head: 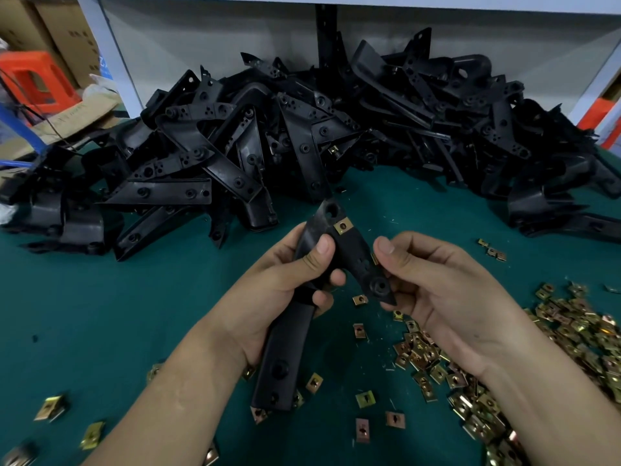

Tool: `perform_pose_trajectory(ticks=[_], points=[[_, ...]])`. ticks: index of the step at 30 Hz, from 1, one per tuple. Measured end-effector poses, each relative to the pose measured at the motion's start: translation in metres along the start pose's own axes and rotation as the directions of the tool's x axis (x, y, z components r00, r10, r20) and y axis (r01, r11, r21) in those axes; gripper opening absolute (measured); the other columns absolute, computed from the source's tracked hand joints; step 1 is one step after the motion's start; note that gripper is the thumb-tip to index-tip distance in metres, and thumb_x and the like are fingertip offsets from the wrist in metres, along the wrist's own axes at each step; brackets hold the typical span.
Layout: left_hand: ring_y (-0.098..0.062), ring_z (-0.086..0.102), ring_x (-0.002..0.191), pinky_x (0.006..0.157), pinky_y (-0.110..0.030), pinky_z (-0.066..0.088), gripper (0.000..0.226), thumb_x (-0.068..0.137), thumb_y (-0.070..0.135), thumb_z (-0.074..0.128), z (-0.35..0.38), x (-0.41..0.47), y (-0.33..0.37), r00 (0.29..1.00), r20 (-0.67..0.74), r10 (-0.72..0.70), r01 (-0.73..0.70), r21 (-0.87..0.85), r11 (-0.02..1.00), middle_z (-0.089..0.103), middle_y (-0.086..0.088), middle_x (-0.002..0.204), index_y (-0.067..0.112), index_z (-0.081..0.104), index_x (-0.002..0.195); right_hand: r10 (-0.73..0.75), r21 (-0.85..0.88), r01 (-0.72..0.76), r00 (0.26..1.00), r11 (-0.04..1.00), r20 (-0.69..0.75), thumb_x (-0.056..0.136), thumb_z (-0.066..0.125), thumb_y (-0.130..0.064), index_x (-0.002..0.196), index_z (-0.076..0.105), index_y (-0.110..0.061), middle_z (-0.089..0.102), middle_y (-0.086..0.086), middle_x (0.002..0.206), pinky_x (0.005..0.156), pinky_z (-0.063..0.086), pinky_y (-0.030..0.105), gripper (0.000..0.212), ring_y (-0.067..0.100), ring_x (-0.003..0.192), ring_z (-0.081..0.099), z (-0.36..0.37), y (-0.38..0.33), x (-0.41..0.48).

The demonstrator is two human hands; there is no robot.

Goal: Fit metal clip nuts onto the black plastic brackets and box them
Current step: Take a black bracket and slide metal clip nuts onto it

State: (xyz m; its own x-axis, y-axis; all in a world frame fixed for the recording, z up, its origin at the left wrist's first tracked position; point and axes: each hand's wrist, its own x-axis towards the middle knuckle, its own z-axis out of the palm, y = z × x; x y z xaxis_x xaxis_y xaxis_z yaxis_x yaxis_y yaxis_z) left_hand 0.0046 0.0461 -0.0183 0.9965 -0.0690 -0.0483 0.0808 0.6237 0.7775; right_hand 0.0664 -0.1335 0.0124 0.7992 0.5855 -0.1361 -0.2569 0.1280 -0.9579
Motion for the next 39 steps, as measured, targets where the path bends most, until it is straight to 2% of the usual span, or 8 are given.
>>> perform_pose_trajectory(ticks=[10, 15, 22, 27, 31, 35, 36, 39], points=[[-0.008, 0.059, 0.065, 0.048, -0.014, 0.046, 0.013, 0.084, 0.022, 0.073, -0.001, 0.002, -0.002, 1.0, -0.003, 0.005, -0.005, -0.015, 1.0, 0.065, 0.001, 0.092, 0.022, 0.073, 0.097, -0.015, 0.022, 0.015, 1.0, 1.0, -0.024, 0.068, 0.076, -0.031, 0.066, 0.066, -0.016, 0.068, 0.003, 0.069, 0.05, 0.052, 0.02, 0.018, 0.01, 0.057, 0.063, 0.002, 0.0, -0.001], [-0.007, 0.057, 0.065, 0.048, -0.014, 0.045, 0.008, 0.087, 0.023, 0.07, -0.001, 0.002, -0.002, 1.0, 0.022, 0.014, -0.014, 0.035, 0.999, 0.065, 0.003, 0.09, 0.023, 0.072, 0.095, -0.015, -0.012, 0.015, 1.0, 1.0, -0.005, 0.066, 0.078, -0.032, 0.063, 0.067, -0.02, 0.07, 0.006, 0.071, 0.05, 0.053, 0.022, 0.017, 0.012, 0.058, 0.065, 0.0, -0.001, -0.001], [-0.008, 0.056, 0.064, 0.047, -0.014, 0.044, 0.016, 0.084, 0.024, 0.073, -0.002, 0.003, -0.005, 1.0, 0.013, 0.022, -0.022, 0.058, 0.998, 0.062, 0.001, 0.09, 0.019, 0.069, 0.099, -0.033, -0.05, 0.033, 0.999, 0.998, -0.014, 0.065, 0.079, -0.036, 0.059, 0.062, -0.02, 0.067, 0.007, 0.072, 0.049, 0.051, 0.022, 0.024, 0.013, 0.059, 0.061, -0.001, 0.002, 0.0], [-0.008, 0.057, 0.063, 0.047, -0.015, 0.043, 0.012, 0.086, 0.023, 0.07, -0.005, 0.004, -0.007, 0.998, -0.028, 0.06, -0.056, 0.126, 0.99, 0.064, 0.002, 0.084, 0.018, 0.069, 0.098, -0.157, -0.209, 0.148, 0.987, 0.967, -0.025, 0.072, 0.076, -0.037, 0.06, 0.062, -0.017, 0.067, 0.009, 0.069, 0.054, 0.052, 0.023, 0.027, 0.018, 0.062, 0.065, -0.002, 0.004, 0.0], [-0.008, 0.057, 0.064, 0.048, -0.015, 0.043, 0.011, 0.091, 0.022, 0.067, -0.008, 0.006, -0.008, 0.994, -0.055, 0.096, -0.085, 0.184, 0.979, 0.064, 0.002, 0.084, 0.017, 0.068, 0.101, -0.26, -0.346, 0.244, 0.966, 0.906, -0.001, 0.083, 0.07, -0.032, 0.066, 0.057, -0.002, 0.065, 0.011, 0.066, 0.058, 0.054, 0.025, 0.038, 0.026, 0.065, 0.069, -0.001, 0.008, 0.001], [-0.009, 0.058, 0.068, 0.049, -0.016, 0.044, 0.022, 0.09, 0.027, 0.068, -0.009, 0.007, -0.01, 0.989, -0.098, 0.11, -0.075, 0.306, 0.949, 0.065, 0.002, 0.084, 0.016, 0.067, 0.108, -0.333, -0.464, 0.322, 0.941, 0.826, 0.061, 0.096, 0.061, -0.023, 0.07, 0.053, 0.006, 0.055, 0.023, 0.068, 0.055, 0.048, 0.013, 0.039, 0.012, 0.058, 0.061, 0.0, 0.012, 0.001], [-0.009, 0.058, 0.068, 0.049, -0.017, 0.044, 0.023, 0.09, 0.028, 0.068, -0.009, 0.007, -0.011, 0.988, -0.103, 0.111, -0.074, 0.311, 0.948, 0.065, 0.001, 0.084, 0.015, 0.066, 0.109, -0.341, -0.472, 0.33, 0.938, 0.818, 0.064, 0.097, 0.06, -0.022, 0.071, 0.053, 0.007, 0.054, 0.024, 0.069, 0.055, 0.048, 0.012, 0.04, 0.014, 0.057, 0.059, 0.0, 0.013, 0.001], [-0.009, 0.058, 0.069, 0.05, -0.017, 0.045, 0.022, 0.091, 0.028, 0.068, -0.01, 0.007, -0.009, 0.986, -0.112, 0.12, -0.081, 0.308, 0.948, 0.065, 0.0, 0.085, 0.017, 0.068, 0.109, -0.336, -0.478, 0.324, 0.94, 0.817, 0.063, 0.098, 0.056, -0.029, 0.075, 0.057, 0.004, 0.059, 0.021, 0.072, 0.059, 0.053, 0.02, 0.04, 0.026, 0.065, 0.066, 0.0, 0.015, 0.003]])
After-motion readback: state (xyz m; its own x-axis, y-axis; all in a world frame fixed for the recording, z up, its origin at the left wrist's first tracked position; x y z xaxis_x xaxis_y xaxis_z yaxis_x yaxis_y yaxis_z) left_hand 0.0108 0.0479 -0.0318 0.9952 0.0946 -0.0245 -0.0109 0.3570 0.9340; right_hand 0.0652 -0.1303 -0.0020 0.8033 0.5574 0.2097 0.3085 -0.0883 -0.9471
